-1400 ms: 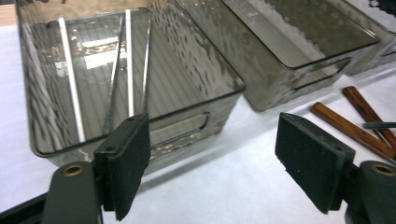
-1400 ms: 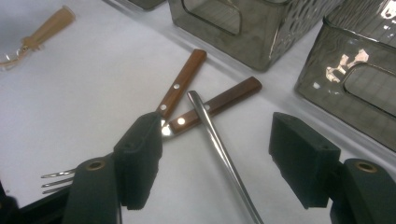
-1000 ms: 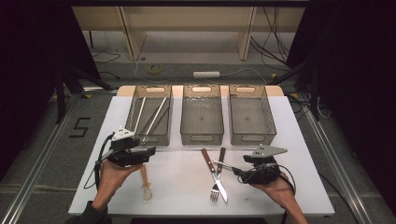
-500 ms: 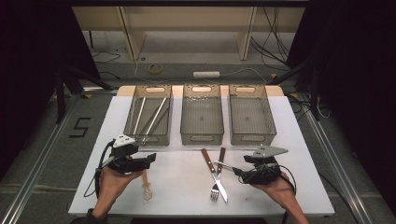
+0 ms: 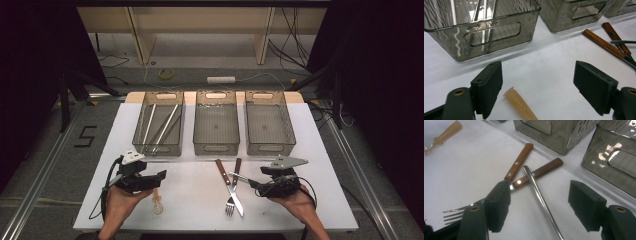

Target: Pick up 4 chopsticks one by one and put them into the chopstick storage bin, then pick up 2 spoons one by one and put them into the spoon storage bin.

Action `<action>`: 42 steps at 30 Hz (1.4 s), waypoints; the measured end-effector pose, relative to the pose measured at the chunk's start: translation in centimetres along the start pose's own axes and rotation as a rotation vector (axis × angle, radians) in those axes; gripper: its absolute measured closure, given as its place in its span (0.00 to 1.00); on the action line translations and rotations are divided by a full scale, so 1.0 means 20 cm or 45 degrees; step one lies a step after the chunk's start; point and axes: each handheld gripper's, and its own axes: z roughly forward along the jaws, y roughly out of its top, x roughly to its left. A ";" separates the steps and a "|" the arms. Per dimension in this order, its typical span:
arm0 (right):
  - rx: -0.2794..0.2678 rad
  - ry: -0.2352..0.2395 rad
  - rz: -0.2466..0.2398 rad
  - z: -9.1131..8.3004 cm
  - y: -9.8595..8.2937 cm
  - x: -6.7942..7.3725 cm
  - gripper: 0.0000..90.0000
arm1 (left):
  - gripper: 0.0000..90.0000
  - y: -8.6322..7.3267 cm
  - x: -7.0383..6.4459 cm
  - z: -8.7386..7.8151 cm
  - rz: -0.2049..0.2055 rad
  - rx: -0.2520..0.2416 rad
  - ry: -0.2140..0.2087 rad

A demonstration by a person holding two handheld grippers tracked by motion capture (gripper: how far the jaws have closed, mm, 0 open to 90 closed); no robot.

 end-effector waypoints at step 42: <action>-0.034 -0.019 0.016 -0.03 0.00 0.01 0.38 | 0.37 -0.13 0.01 0.08 -0.130 0.270 0.018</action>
